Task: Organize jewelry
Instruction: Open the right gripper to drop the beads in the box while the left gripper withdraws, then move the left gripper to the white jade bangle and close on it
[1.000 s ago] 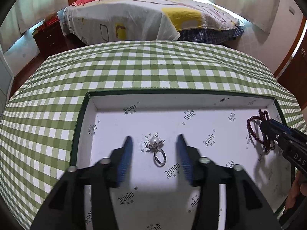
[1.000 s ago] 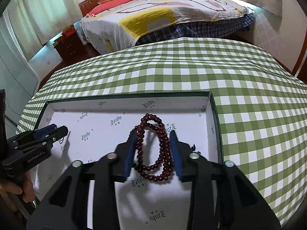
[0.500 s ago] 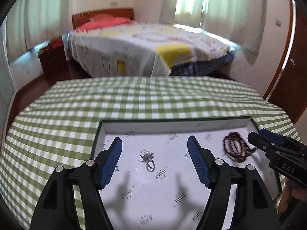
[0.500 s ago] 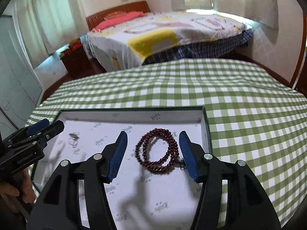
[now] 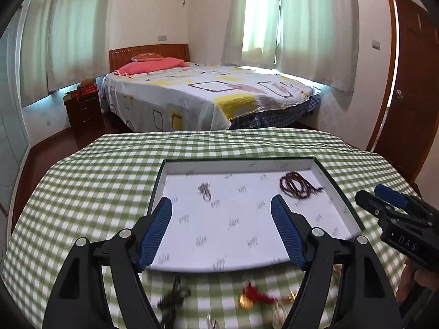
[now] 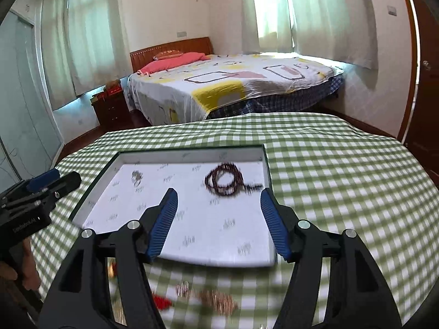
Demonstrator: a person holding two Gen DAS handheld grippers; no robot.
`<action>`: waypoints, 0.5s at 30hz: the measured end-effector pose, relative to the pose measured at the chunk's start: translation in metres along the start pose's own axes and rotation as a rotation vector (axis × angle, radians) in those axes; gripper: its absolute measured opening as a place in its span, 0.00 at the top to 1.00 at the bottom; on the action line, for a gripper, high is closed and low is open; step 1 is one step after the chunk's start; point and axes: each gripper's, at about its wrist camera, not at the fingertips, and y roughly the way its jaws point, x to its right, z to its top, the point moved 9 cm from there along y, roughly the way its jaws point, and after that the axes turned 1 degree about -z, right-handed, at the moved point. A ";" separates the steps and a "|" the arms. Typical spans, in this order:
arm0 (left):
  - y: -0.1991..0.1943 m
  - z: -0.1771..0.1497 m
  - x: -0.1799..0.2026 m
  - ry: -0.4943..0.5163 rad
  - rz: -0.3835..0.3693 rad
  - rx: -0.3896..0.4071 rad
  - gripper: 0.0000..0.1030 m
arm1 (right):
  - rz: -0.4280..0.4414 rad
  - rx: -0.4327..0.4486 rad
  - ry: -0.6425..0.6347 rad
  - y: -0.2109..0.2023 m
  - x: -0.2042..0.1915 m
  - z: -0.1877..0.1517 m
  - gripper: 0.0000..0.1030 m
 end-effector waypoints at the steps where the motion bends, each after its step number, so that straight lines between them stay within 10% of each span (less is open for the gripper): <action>1: -0.004 -0.003 0.000 -0.004 -0.001 0.002 0.30 | -0.010 0.007 -0.006 -0.009 0.001 -0.007 0.40; 15: -0.062 -0.090 0.008 -0.025 0.026 -0.038 0.28 | -0.052 -0.007 -0.018 -0.071 0.015 -0.088 0.40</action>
